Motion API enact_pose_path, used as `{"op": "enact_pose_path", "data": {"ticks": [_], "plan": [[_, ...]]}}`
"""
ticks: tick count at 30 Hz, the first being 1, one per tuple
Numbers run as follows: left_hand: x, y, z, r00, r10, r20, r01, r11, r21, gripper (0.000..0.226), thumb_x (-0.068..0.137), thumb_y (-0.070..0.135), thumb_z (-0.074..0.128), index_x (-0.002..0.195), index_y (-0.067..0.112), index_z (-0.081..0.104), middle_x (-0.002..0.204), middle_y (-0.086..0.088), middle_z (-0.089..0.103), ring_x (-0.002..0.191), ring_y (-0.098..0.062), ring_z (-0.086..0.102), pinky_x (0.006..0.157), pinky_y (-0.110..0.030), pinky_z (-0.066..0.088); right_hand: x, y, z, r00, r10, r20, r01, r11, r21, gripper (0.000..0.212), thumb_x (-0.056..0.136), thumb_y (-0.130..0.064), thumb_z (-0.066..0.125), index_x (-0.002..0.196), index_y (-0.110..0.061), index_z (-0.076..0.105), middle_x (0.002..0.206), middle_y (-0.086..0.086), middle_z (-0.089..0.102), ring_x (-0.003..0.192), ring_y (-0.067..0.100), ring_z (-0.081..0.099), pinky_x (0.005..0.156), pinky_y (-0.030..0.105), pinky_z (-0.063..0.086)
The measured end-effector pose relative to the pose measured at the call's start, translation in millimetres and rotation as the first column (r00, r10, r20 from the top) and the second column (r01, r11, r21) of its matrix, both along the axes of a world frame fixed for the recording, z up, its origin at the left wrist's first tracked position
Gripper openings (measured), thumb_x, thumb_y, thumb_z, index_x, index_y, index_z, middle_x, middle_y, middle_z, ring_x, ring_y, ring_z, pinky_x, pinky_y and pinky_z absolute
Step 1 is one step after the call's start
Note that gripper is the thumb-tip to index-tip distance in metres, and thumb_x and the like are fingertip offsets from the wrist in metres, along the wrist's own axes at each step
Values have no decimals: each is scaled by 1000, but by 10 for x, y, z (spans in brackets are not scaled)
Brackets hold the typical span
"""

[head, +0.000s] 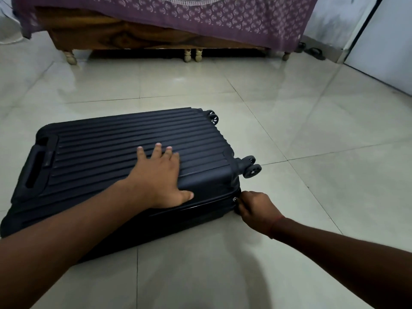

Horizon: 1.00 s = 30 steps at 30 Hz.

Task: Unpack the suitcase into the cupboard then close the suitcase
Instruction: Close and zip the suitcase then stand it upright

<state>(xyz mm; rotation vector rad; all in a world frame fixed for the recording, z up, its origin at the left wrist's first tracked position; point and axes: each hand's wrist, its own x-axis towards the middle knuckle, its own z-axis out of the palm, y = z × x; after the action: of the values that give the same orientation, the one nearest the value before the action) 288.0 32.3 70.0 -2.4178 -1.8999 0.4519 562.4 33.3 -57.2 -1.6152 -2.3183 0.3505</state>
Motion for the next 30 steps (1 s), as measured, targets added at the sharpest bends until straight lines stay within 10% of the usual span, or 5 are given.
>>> {"op": "enact_pose_path", "data": {"ticks": [8,16,30], "plan": [[1057,555,-235,966,-229,116,229,973,15,97,78,66,56,152,17,17,160,-19,0,148,-32,-8,113,-66,-1,101,24,-154,998,28,-57,-20,991,130,25,87,-28,43,73,-11,54,66,10,61,57,37,55,49,37,44],[1336,809,-232,947,-206,246,225,973,-53,36,75,38,66,103,18,57,120,4,54,145,-23,16,111,-67,4,186,90,-138,998,20,53,-32,972,232,27,83,-28,56,62,-13,49,51,7,55,40,37,46,38,28,30],[1006,567,-5,868,-332,370,375,926,-49,54,68,37,78,114,19,57,118,6,51,121,-11,43,111,-65,3,221,201,-40,994,110,22,-112,970,216,36,89,-36,37,64,-15,51,58,9,59,51,36,54,45,29,32]]}}
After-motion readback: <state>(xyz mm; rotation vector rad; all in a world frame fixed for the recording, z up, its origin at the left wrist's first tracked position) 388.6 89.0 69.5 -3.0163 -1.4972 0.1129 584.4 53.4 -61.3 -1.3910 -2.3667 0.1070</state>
